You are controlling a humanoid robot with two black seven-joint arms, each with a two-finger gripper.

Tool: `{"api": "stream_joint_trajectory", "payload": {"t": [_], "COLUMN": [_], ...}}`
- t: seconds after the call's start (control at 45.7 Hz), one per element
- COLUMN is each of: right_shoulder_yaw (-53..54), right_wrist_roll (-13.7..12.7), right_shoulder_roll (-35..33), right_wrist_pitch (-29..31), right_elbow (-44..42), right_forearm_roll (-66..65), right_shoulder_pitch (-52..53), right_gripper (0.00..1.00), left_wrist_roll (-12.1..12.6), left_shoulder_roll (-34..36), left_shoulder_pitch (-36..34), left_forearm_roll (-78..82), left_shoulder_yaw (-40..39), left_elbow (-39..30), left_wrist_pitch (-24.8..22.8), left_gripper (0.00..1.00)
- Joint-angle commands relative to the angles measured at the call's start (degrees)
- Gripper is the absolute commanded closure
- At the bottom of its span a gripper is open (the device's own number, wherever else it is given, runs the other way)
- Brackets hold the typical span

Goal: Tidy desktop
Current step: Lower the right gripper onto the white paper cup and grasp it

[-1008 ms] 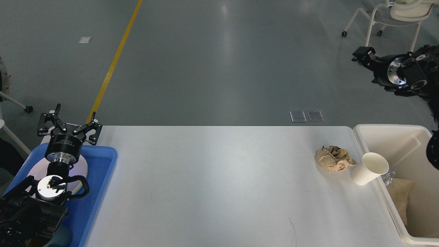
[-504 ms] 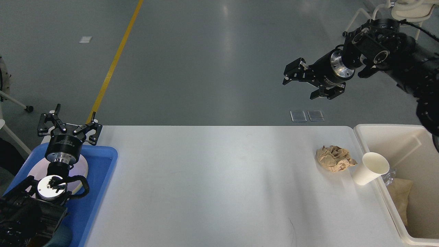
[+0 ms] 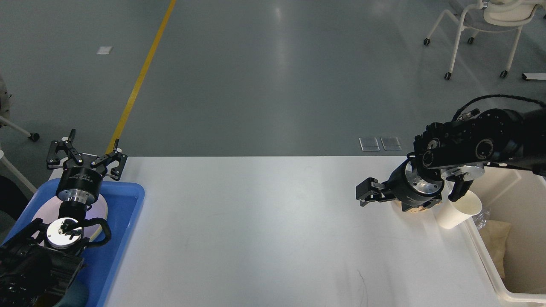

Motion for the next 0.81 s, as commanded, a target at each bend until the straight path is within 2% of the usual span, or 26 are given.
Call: {"api": "stream_joint_trajectory", "payload": {"t": [0.0,0.285,0.526,0.788], "right_shoulder_yaw": [-0.1,0.0,1.3,1.5], "right_wrist_roll": [0.3,0.5,1.6,3.3], "right_shoulder_roll": [-1.7,-6.8,-6.4,-6.3], "right_wrist_pitch": [0.1,-1.0,-3.3,-5.1], "right_elbow": [-2.0,-16.8,-31.4,-38.9], "right_forearm_roll": [-0.2,-1.0,-1.0,-1.0], "right_shoulder_pitch": [-1.2,-13.9,-23.5,-31.8], "right_gripper": [0.0,0.0,0.0,0.0], "left_wrist_roll": [0.0,0.0,0.0,0.0], "left_shoulder_roll": [0.0,0.0,0.0,0.0], "left_shoulder_pitch": [0.0,0.0,0.0,0.0], "left_forearm_roll": [0.0,0.0,0.0,0.0], "left_shoulder_yaw": [0.0,0.0,0.0,0.0], "left_elbow": [0.0,0.0,0.0,0.0], "left_wrist_pitch": [0.0,0.0,0.0,0.0], "left_gripper": [0.03,0.03,0.03,0.03]}}
